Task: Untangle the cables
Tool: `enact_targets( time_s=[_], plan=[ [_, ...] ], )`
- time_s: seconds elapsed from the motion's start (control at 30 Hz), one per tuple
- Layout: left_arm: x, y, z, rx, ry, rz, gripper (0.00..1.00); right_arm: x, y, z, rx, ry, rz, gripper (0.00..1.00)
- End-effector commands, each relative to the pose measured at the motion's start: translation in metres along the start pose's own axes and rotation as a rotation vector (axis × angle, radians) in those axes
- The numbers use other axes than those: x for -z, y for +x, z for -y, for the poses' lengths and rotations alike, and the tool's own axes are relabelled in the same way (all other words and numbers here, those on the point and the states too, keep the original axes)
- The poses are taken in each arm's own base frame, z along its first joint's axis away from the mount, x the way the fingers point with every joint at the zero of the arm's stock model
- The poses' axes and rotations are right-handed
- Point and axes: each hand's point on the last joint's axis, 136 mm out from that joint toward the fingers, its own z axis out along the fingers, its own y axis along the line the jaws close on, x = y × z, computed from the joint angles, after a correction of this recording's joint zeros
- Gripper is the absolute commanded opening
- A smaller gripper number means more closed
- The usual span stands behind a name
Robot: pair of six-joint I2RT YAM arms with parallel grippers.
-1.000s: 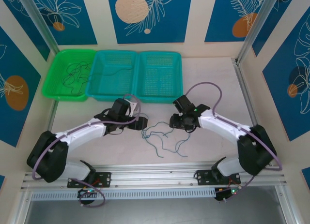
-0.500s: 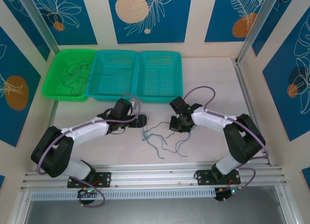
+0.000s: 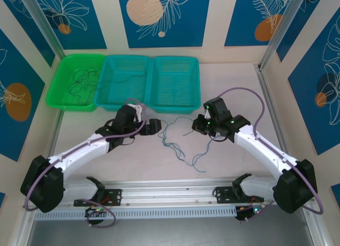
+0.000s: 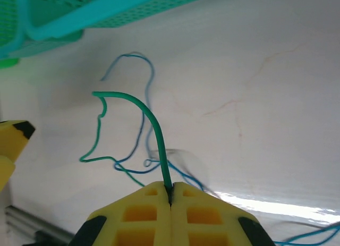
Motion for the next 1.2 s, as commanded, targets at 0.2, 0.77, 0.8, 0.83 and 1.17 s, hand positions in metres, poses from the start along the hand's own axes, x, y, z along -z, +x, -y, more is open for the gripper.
enact_targets(
  time_s=[0.2,0.77,0.8,0.83,1.17],
  plan=[
    [0.028,-0.023,0.058,-0.089,0.285,0.057,0.94,0.032,-0.007,-0.065,0.002,-0.329,-0.004,0.0],
    [0.015,0.019,0.019,-0.22,0.111,-0.155,0.0,0.033,-0.013,-0.042,-0.085,-0.239,0.011,0.0],
    [0.019,0.014,0.019,-0.223,0.099,-0.128,0.0,0.032,-0.012,-0.035,-0.081,-0.214,0.017,0.0],
    [0.024,0.009,0.019,-0.229,0.085,-0.105,0.0,0.031,-0.011,-0.031,-0.074,-0.192,0.021,0.04],
    [0.077,-0.06,0.009,-0.409,-0.182,0.094,0.0,0.028,0.004,-0.023,-0.027,-0.165,0.006,0.38]
  ],
)
